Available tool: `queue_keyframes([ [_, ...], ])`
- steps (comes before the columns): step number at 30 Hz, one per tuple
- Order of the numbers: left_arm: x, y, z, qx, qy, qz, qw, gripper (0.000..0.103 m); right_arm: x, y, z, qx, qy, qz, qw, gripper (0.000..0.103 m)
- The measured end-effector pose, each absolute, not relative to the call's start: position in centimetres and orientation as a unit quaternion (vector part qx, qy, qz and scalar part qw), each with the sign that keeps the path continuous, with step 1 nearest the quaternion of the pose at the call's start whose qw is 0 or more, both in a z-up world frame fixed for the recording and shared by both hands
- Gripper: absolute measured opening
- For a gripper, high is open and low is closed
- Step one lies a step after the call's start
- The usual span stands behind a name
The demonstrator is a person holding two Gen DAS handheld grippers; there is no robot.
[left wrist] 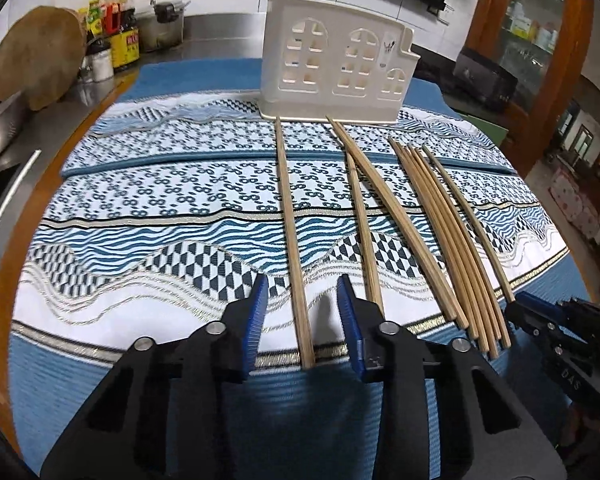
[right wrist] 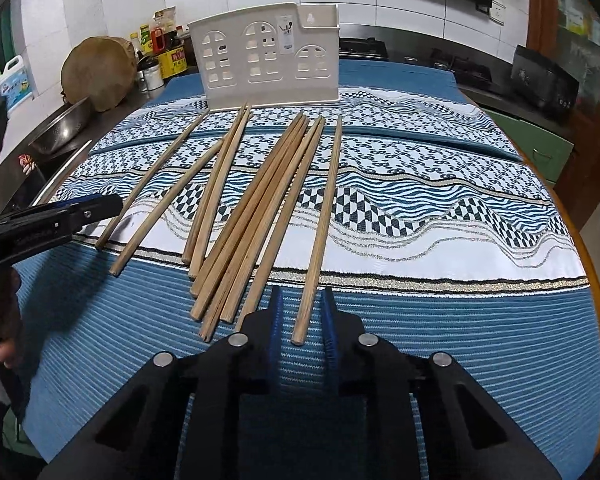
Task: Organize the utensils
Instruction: 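Lower the left tool onto one wooden chopstick and close it while the right tool grasps another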
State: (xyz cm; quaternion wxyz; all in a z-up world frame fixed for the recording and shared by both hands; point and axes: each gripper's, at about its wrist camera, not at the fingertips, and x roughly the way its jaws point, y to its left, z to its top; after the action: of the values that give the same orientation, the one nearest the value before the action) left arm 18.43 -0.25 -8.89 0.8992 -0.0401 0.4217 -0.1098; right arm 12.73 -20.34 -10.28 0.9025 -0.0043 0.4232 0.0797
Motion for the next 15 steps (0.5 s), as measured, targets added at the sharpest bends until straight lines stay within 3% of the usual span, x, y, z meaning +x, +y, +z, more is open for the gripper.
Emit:
queue_keyframes([
  [5,19.7,-0.5,-9.6,-0.044,0.430,-0.113,0.895,0.027,13.0,-20.4,-10.4,-0.004,0.423,0.077,0.903,0.010],
  [15,20.6,-3.1,-9.8,0.017,0.426,-0.066,0.902,0.027,13.2,-20.2,-10.3,-0.013,0.423,0.073,0.903,0.010],
])
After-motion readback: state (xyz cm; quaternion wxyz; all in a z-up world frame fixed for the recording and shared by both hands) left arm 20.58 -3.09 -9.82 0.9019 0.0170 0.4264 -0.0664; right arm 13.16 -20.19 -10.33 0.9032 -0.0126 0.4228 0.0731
